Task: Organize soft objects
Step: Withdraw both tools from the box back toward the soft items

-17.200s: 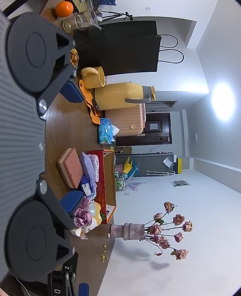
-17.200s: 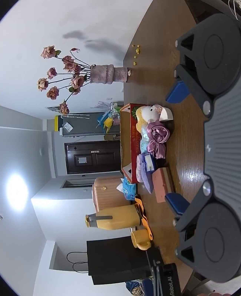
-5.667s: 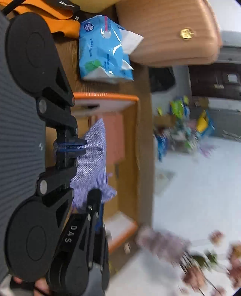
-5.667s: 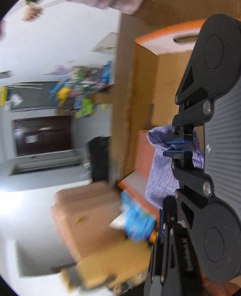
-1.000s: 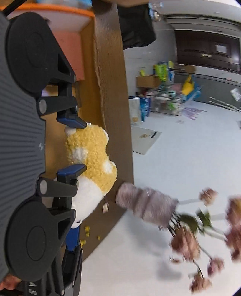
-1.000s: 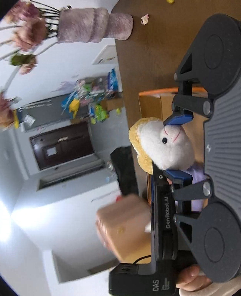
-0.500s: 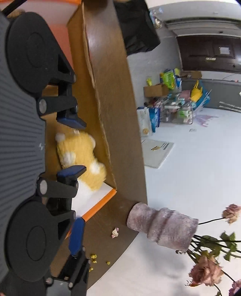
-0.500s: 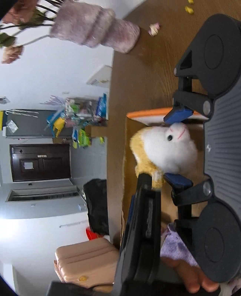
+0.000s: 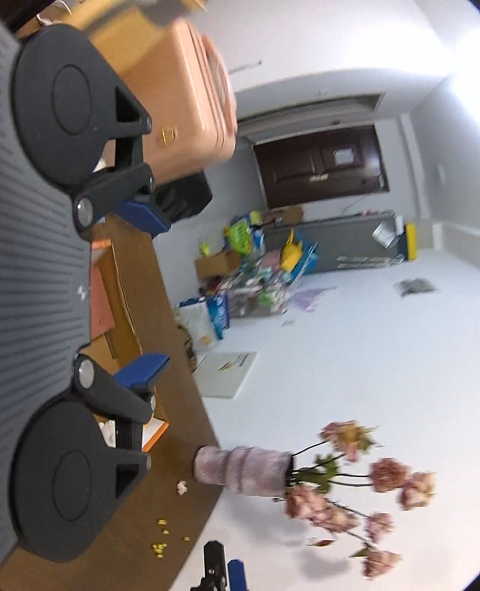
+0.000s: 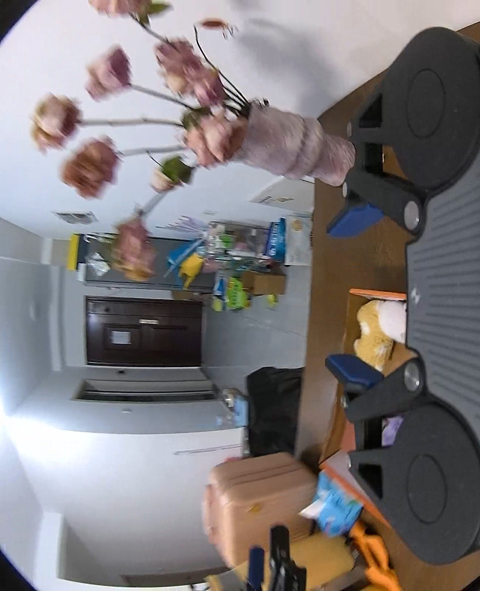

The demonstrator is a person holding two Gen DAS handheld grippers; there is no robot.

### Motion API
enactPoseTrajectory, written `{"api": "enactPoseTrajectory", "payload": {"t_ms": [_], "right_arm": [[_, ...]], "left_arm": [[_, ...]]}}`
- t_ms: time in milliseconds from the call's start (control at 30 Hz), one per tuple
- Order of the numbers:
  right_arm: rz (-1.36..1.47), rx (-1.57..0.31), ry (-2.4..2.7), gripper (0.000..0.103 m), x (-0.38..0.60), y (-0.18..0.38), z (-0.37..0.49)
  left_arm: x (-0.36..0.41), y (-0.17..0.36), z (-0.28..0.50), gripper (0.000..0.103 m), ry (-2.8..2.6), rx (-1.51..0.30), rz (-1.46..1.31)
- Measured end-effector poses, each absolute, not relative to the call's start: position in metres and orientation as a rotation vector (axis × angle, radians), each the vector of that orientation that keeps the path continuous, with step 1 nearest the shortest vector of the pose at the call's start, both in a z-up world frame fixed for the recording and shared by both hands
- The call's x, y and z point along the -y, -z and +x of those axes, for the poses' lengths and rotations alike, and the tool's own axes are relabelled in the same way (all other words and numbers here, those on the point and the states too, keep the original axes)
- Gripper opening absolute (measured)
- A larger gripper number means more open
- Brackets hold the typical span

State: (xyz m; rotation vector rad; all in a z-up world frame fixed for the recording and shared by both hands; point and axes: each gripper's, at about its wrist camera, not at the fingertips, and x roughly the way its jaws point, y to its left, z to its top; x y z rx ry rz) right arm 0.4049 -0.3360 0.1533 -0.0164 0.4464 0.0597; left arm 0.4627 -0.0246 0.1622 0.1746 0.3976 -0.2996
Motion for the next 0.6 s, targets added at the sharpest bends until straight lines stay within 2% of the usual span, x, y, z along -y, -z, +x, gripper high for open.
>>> {"api": "enactPoseTrajectory", "payload": {"t_ms": [233, 300, 467, 600], "right_arm": [[-0.018, -0.413, -0.097, 0.072, 0.32, -0.172, 0.36], [-0.014, -0.389, -0.104, 0.075, 0.316, -0.169, 0.342], [0.027, -0.305, -0.118, 0.075, 0.313, -0.138, 0.277], [-0.009, -0.237, -0.115, 0.08, 0.307, -0.102, 0.213]], "left_arm": [[0.004, -0.18, 0.404, 0.079, 0.268, -0.37, 0.162], [-0.004, -0.176, 0.384, 0.083, 0.266, -0.348, 0.132], [-0.022, -0.133, 0.305, 0.083, 0.215, -0.232, 0.15], [-0.031, -0.096, 0.233, 0.085, 0.143, -0.165, 0.132]]}}
